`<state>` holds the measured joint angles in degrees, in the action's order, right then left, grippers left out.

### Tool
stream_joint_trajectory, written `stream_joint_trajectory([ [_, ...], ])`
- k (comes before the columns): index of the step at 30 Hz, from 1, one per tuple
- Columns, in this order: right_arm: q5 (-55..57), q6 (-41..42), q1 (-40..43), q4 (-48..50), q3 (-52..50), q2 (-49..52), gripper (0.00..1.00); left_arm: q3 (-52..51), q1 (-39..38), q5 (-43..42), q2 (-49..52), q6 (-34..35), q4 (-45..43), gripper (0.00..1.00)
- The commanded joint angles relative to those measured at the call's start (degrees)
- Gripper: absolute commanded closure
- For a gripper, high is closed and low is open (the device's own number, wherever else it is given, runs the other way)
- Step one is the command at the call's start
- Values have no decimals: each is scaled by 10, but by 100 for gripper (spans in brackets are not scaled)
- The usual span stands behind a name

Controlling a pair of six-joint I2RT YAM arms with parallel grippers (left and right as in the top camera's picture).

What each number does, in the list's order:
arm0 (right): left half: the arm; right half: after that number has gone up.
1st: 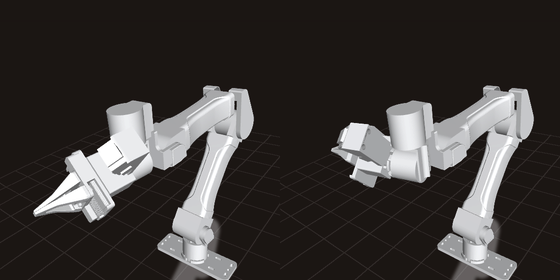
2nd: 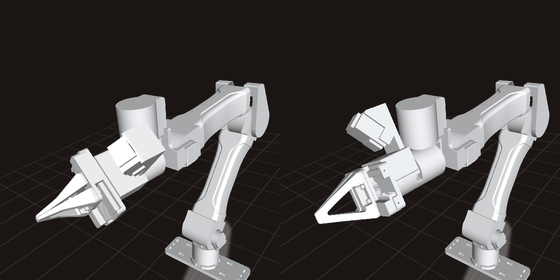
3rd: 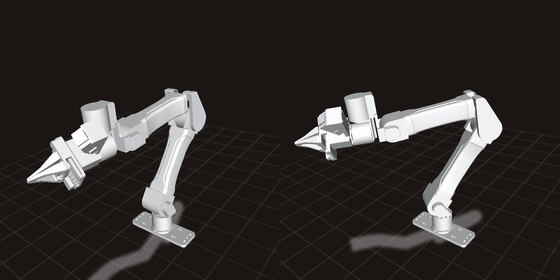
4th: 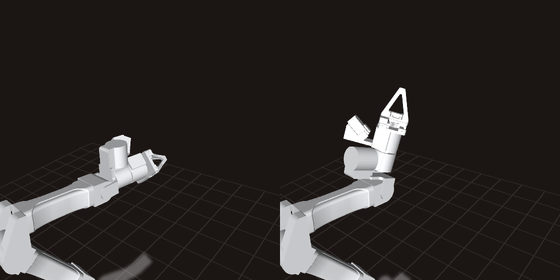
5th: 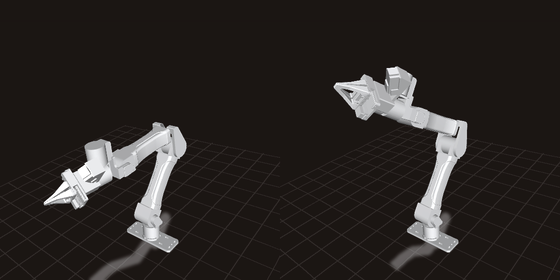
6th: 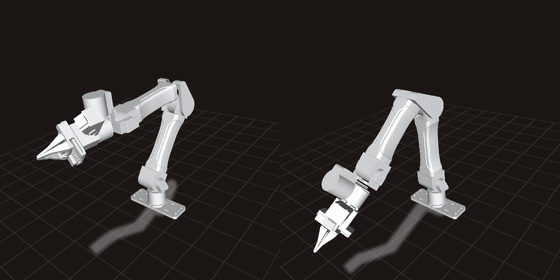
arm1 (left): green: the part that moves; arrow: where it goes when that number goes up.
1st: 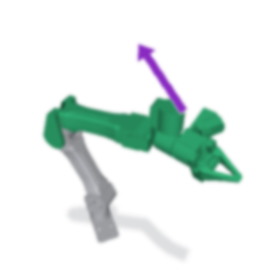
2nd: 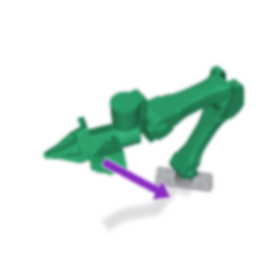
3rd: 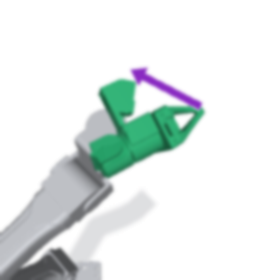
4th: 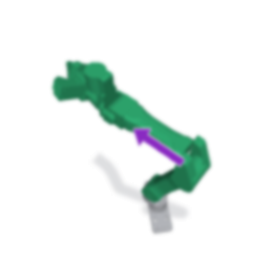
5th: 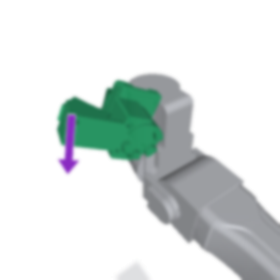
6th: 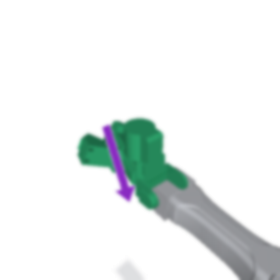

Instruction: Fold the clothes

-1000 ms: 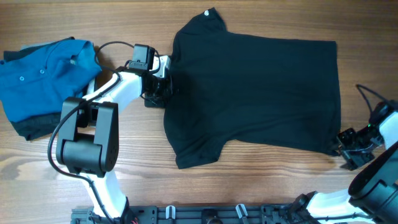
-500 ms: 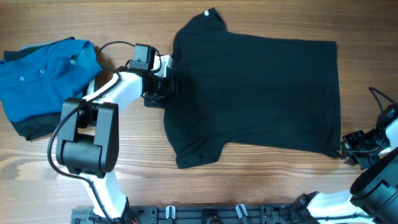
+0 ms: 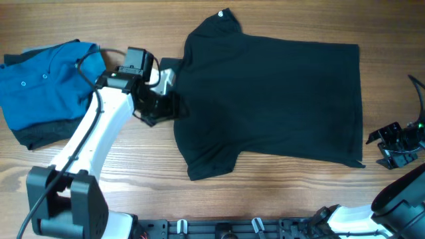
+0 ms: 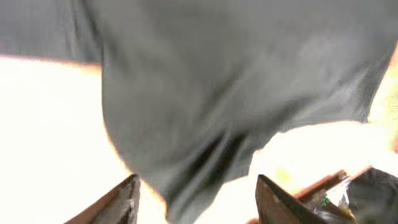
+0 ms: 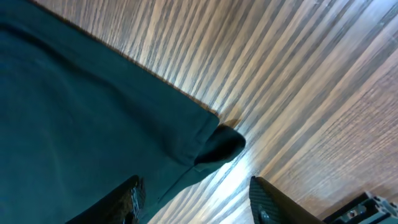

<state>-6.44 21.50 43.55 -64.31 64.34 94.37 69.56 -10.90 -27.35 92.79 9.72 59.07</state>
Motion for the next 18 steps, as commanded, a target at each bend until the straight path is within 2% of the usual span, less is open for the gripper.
stream_joint_trajectory([
  [1,-18,-21,2,-13,8,-10,41,-45,-26,-2,7,27,41,44],
  [2,-18,-23,2,-15,8,-10,38,-62,-33,-2,7,50,35,44],
  [4,-18,-24,2,-16,8,-10,35,-119,-49,-1,7,120,0,36],
  [6,-18,-24,2,-16,7,-9,29,-169,-68,-3,7,166,-24,35],
  [11,-18,-18,2,22,-54,-9,25,-238,-131,-37,7,209,-116,31],
  [12,-18,-18,2,33,-66,-9,25,-242,-145,-36,7,212,-134,33],
  [16,-18,-4,2,73,-106,-9,25,-246,-161,10,7,212,-160,64],
  [18,-18,-4,2,79,-112,-9,25,-246,-159,8,7,212,-155,88],
])
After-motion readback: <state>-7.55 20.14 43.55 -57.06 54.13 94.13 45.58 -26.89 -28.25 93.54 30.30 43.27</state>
